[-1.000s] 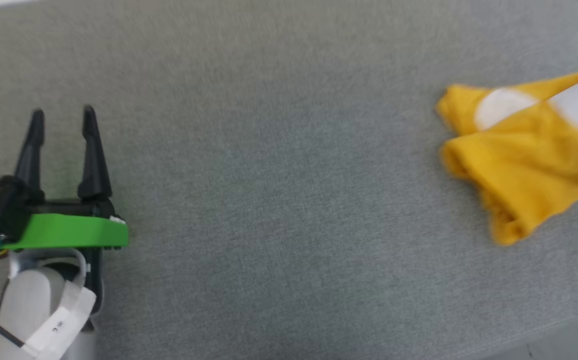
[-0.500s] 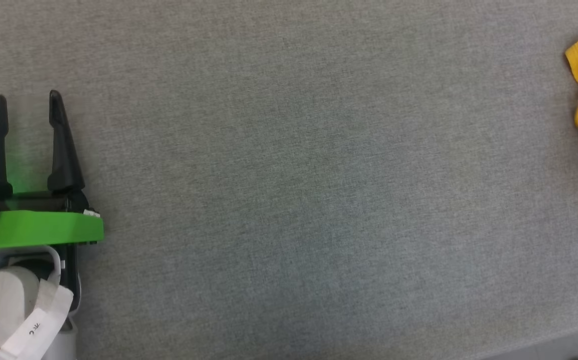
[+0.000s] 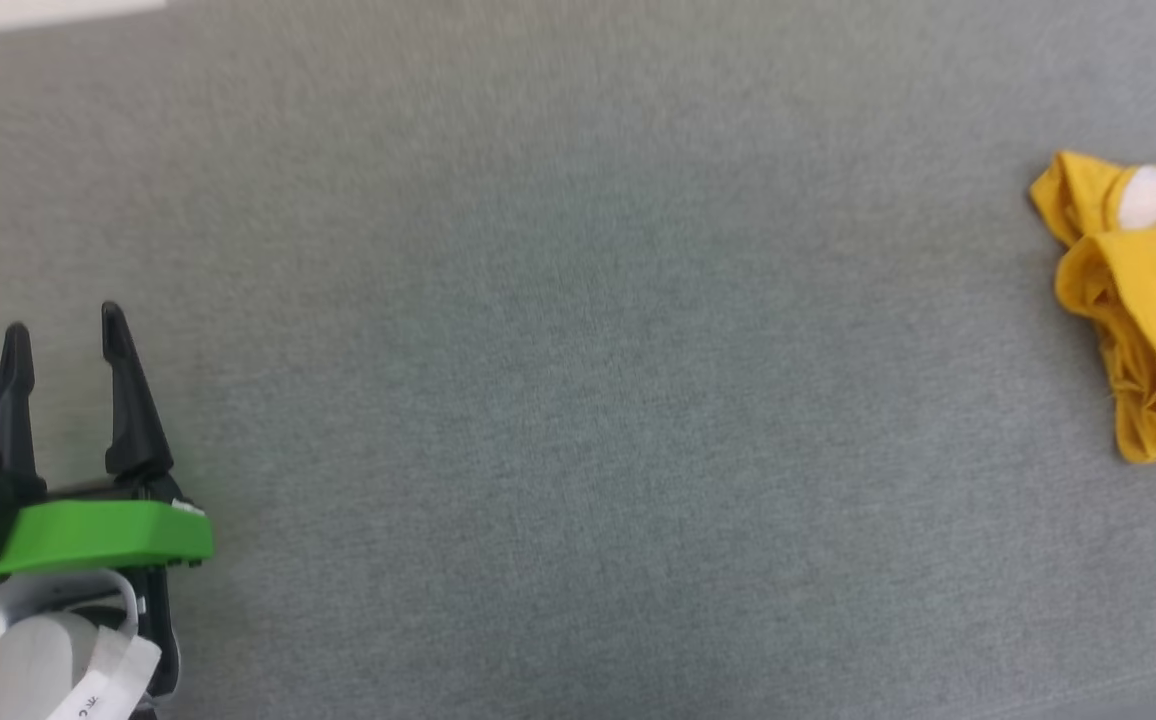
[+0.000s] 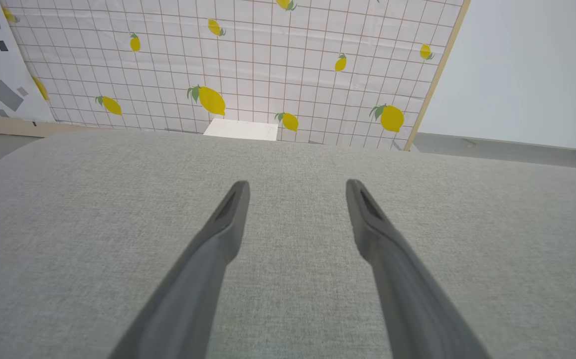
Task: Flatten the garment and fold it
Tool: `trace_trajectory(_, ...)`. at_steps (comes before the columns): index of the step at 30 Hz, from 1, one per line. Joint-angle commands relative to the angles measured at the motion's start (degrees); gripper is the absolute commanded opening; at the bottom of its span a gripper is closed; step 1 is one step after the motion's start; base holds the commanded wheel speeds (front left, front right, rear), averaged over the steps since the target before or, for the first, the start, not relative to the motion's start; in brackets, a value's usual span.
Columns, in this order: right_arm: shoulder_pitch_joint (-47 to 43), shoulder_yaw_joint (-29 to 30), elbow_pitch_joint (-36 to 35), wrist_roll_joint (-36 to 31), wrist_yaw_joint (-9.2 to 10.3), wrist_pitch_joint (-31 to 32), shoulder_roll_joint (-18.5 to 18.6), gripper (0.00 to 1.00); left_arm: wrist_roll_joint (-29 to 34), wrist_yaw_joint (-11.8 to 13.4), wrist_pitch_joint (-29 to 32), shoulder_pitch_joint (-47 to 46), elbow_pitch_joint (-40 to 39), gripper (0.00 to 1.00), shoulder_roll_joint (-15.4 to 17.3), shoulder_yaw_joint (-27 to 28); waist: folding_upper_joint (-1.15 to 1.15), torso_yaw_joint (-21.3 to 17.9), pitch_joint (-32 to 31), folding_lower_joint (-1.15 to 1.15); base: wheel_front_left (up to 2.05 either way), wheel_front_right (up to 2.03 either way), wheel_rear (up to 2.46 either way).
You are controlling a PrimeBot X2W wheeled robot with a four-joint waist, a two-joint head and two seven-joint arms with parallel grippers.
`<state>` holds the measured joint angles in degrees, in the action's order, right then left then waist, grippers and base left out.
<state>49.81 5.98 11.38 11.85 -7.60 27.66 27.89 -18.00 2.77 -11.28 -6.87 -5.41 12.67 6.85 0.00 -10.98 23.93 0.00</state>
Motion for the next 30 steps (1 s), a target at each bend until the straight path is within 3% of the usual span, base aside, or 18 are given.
trace_trajectory(1,0.4,-0.4,-0.5,1.4,0.11,-2.6,-3.1,1.0,-0.9,0.4,-0.5,0.7,0.5,1.0,-0.3,0.3,0.0,1.2,-8.2,0.0,0.0,0.0,0.0)
trace_trajectory(5,-2.4,-2.9,-3.6,2.4,0.11,-12.7,-11.2,1.0,-1.8,0.6,-1.0,1.7,1.5,1.0,-0.7,1.0,0.0,2.6,-11.6,0.0,0.0,0.0,0.0)
trace_trajectory(13,-12.3,-5.8,-6.1,1.3,0.11,-31.3,-21.8,1.0,-2.6,1.6,-1.8,4.1,1.9,1.0,-1.8,2.0,0.0,4.3,-15.7,0.0,0.0,0.0,0.0)
trace_trajectory(19,-20.5,-4.5,-3.5,1.4,0.11,-40.0,-24.6,1.0,-2.3,2.1,-2.1,5.4,2.2,1.0,-2.6,1.4,0.0,5.5,-17.7,0.0,0.0,0.0,0.0)
trace_trajectory(30,-33.8,-4.3,-0.7,3.4,0.11,-42.6,-25.0,1.0,-1.4,1.1,-2.4,5.3,5.5,1.0,-4.2,-2.7,0.0,7.8,-20.0,0.0,0.0,0.0,0.0)
